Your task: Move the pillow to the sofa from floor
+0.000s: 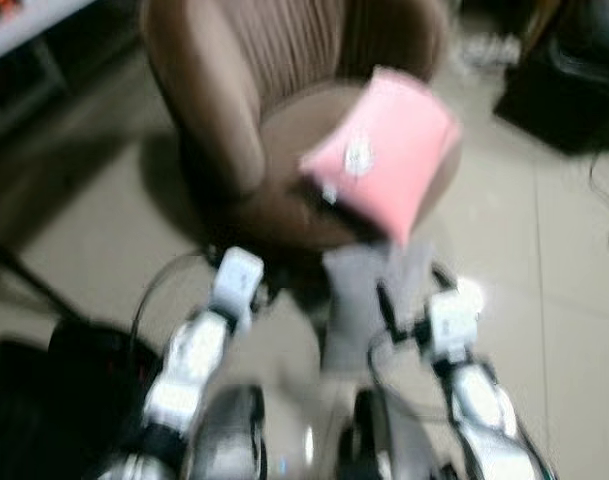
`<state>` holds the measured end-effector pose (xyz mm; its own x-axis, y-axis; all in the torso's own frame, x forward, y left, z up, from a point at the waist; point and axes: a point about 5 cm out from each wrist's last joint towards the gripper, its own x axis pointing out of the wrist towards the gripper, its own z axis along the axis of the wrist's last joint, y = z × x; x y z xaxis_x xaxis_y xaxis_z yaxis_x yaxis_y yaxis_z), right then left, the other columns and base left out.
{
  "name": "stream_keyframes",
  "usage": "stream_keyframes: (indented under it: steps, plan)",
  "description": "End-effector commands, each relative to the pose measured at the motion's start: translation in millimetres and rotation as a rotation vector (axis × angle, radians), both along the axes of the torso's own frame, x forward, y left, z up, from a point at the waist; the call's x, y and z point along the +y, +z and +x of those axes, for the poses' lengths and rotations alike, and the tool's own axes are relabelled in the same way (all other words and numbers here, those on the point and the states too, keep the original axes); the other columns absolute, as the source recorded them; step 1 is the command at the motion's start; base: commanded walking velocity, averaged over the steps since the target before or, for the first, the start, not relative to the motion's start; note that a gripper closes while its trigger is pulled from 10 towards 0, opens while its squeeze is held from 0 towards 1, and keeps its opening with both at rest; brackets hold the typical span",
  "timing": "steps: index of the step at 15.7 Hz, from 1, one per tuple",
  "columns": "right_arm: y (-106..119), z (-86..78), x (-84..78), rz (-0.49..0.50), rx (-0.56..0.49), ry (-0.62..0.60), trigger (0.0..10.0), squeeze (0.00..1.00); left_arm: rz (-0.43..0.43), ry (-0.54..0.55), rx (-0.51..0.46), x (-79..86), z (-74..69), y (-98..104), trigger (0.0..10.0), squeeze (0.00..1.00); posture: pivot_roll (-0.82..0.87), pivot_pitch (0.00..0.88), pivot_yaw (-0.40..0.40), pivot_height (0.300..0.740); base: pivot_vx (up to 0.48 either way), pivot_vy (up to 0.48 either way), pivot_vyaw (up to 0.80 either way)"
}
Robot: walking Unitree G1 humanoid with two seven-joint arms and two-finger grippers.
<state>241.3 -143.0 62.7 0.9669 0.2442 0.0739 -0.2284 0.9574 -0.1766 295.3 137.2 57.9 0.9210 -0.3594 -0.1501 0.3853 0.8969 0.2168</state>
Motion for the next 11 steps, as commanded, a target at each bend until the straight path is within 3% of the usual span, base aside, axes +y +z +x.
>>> stream_keyframes:
  steps: [1, 6, 11]
  plan:
    - [-8.3, -4.6, -8.7, -0.012, 0.044, -0.028, 10.0, 0.0, 0.005, -0.019, 0.004, -4.3, -2.0, -1.9, 10.0, 0.0, 0.01, 0.192, -0.037, 0.569, 0.0, 0.0, 0.0]
    - [-8.2, -6.0, -7.4, -0.012, 0.049, -0.025, 10.0, 0.0, 0.012, -0.034, 0.007, -6.5, -2.8, -3.1, 10.0, 0.0, 0.0, 0.197, -0.035, 0.522, 0.0, 0.0, 0.0]
    - [-9.2, -8.5, -5.0, -0.015, 0.053, -0.021, 10.0, 0.0, 0.031, -0.036, 0.015, -5.8, -2.8, -4.4, 10.0, 0.0, 0.0, 0.196, -0.031, 0.522, 0.0, 0.0, 0.0]
